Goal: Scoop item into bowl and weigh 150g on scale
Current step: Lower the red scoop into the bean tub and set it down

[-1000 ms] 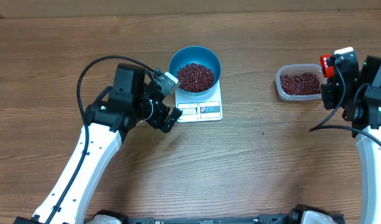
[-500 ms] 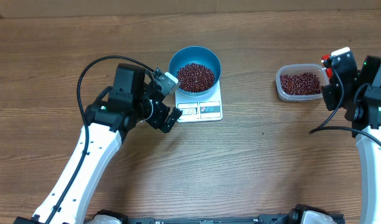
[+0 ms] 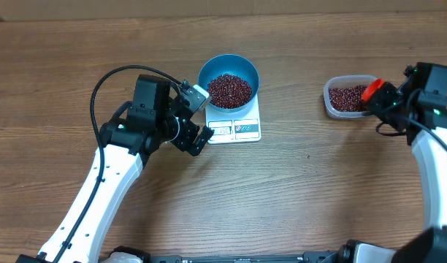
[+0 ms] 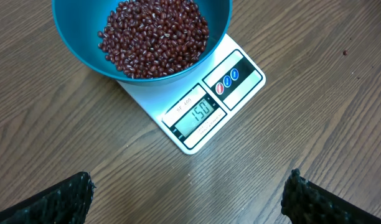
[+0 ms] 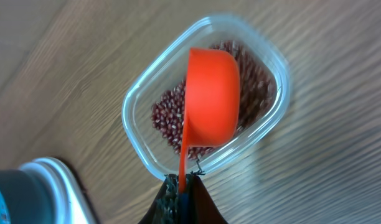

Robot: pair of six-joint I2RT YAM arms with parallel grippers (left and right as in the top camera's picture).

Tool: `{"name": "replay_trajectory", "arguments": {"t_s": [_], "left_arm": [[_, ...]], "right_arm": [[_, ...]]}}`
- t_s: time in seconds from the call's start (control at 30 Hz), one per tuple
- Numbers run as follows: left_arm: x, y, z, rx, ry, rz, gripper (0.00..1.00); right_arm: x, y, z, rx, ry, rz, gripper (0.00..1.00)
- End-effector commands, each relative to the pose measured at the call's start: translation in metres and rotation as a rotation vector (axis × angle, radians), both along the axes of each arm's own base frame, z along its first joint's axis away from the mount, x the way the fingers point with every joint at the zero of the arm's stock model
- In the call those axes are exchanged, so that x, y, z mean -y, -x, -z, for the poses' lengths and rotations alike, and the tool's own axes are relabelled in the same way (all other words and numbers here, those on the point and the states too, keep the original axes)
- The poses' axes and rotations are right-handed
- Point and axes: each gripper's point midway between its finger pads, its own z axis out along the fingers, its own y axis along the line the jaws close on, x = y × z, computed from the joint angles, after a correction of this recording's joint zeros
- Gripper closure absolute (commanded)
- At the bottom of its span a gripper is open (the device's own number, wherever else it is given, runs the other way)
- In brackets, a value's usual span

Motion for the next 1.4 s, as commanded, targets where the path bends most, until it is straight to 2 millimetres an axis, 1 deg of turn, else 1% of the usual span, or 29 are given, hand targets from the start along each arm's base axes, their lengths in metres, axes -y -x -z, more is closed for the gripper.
{"name": "replay_trajectory", "arguments": {"t_s": [0.0,0.07,0.17,0.2,0.23,0.3,0.33,0.4,0.53,0.6,0.73,0.87,0.97,1.03,1.17,1.37], "left_arm": [[0.005,0.003,-0.005,0.018,0.01,0.032,0.0],[0.005,0.003,-0.005,0.018,0.01,0.032,0.0],[0.005,0.003,-0.005,0.018,0.01,0.032,0.0],[0.005,0.003,-0.005,0.018,0.01,0.031,0.0],[0.005,0.003,-0.005,0.018,0.01,0.032,0.0],[0.005,0.003,-0.005,0.018,0.01,0.032,0.0],[0.005,0.003,-0.005,0.018,0.01,0.032,0.0],[0.005,0.003,-0.005,0.018,0.01,0.032,0.0],[0.005,0.003,-0.005,0.018,0.01,0.032,0.0],[0.005,0.003,-0.005,0.018,0.01,0.032,0.0],[0.005,0.003,-0.005,0.018,0.01,0.032,0.0],[0.005,0.003,-0.005,0.018,0.01,0.032,0.0],[0.005,0.003,-0.005,0.018,0.01,0.032,0.0],[0.005,0.003,-0.005,0.018,0.01,0.031,0.01],[0.005,0.003,-0.005,0.018,0.01,0.032,0.0],[0.005,0.003,-0.005,0.018,0.01,0.032,0.0]], "right_arm": [[-0.012,-0.011,0.012,-0.014,-0.167,0.078,0.96],[-0.017,-0.015,0.017,-0.015,-0.196,0.06,0.96],[-0.017,-0.018,0.023,-0.025,-0.203,0.058,0.96],[-0.017,-0.017,0.024,-0.028,-0.204,0.058,0.94],[-0.017,-0.017,0.024,-0.029,-0.202,0.06,0.84],[-0.017,-0.017,0.024,-0.029,-0.201,0.06,0.59],[-0.017,-0.016,0.025,-0.031,-0.202,0.06,0.52],[-0.017,-0.016,0.025,-0.034,-0.202,0.06,0.48],[-0.017,-0.015,0.025,-0.036,-0.196,0.05,0.43],[-0.017,-0.014,0.026,-0.04,-0.194,0.052,0.38],[-0.014,-0.007,0.031,-0.077,-0.175,0.065,0.21],[-0.009,0.003,0.038,-0.127,-0.147,0.088,0.1],[-0.009,0.006,0.039,-0.135,-0.113,0.035,0.03],[-0.01,0.007,0.04,-0.136,-0.094,0.003,0.0],[-0.009,0.006,0.038,-0.125,-0.036,-0.092,0.0],[-0.009,0.003,0.028,-0.095,0.112,-0.328,0.0]]}}
